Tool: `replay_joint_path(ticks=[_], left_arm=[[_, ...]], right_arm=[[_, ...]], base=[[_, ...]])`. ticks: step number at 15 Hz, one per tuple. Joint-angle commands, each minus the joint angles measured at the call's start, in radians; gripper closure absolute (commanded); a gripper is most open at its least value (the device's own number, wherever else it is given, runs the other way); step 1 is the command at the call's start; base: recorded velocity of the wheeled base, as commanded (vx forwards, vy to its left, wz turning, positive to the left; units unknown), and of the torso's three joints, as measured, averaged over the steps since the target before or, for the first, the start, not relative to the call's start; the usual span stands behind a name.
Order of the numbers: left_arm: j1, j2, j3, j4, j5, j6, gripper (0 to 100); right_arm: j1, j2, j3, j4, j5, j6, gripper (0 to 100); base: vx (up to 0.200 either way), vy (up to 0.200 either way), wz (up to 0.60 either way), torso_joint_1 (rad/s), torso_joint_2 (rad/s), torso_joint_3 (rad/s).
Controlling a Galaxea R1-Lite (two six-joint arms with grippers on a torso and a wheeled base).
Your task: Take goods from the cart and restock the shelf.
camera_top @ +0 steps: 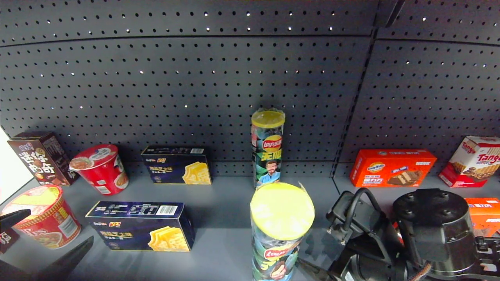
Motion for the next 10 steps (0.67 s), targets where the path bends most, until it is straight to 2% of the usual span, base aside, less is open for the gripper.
replay_joint_path(ticks=[1,5,6,8,10], left_arm=[[0.0,-0.009,-0.003,-0.001,0.0,0.0,0],[-0.031,-0.01,-0.013,-0.007,-0.012,0.003,0],[-0.034,-0.012,-0.016,-0.007,-0.013,0.003,0],[-0.081,-0.01,-0.011,0.001,-0.012,0.005,0],[-0.089,-0.013,-0.011,0.001,-0.012,0.006,0]], right_arm=[[-0.027,-0.039,-0.012,-0.001,-0.003,0.001,0],[-0.153,-0.064,-0.097,-0.021,0.001,0.004,0],[-0.159,-0.068,-0.105,-0.021,-0.003,0.004,0],[-0.199,-0.105,-0.097,-0.024,0.006,0.004,0],[-0.245,-0.117,-0.128,-0.042,0.006,0.004,0]], base=[[0.0,0.0,0.0,0.0,0.0,0.0],[0.0,0.0,0.0,0.0,0.0,0.0],[0.0,0.0,0.0,0.0,0.0,0.0],[0.0,0.0,0.0,0.0,0.0,0.0],[0.0,0.0,0.0,0.0,0.0,0.0]])
